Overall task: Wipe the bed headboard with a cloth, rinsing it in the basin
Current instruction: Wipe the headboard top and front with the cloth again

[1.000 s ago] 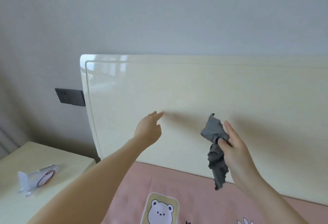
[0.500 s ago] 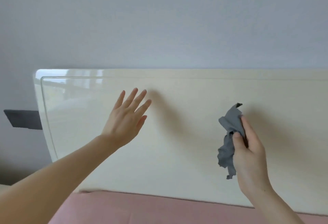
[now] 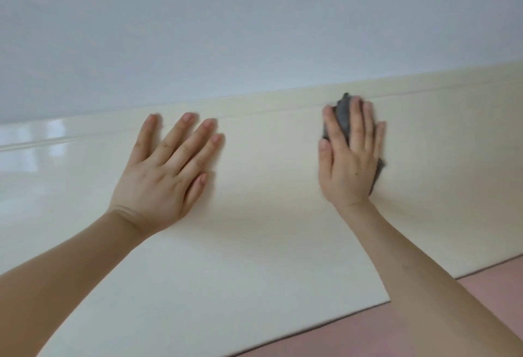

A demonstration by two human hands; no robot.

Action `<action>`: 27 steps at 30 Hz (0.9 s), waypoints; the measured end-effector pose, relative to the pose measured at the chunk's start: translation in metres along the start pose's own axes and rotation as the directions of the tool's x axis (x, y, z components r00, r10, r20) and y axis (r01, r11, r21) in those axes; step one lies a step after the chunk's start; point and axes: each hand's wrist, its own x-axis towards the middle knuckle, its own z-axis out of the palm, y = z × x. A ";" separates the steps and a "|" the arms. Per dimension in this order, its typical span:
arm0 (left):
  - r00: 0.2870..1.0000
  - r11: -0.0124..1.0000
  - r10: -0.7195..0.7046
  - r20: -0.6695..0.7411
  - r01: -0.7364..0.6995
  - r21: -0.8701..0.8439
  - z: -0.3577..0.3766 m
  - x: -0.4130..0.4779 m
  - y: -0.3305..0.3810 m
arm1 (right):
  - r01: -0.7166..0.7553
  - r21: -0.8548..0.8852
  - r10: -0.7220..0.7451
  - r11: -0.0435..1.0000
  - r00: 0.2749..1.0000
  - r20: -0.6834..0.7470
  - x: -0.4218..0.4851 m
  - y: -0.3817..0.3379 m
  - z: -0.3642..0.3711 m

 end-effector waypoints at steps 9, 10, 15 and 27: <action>0.999 1.000 -0.018 -0.029 0.018 -0.014 0.005 -0.002 0.001 | -0.020 0.020 0.018 1.000 0.997 0.078 -0.108 -0.081 0.016; 0.999 1.000 -0.018 -0.031 0.018 -0.007 0.004 -0.003 0.001 | 0.256 0.020 -0.256 0.966 0.949 0.184 -0.146 -0.087 0.015; 1.000 1.000 -0.009 -0.014 0.009 -0.002 0.001 -0.003 0.000 | 0.881 0.049 -0.812 0.471 0.411 0.414 -0.201 0.000 0.008; 0.997 1.000 0.008 -0.081 -0.008 -0.003 0.005 -0.001 -0.002 | 0.419 0.134 -0.437 0.898 0.884 0.164 -0.212 -0.142 0.030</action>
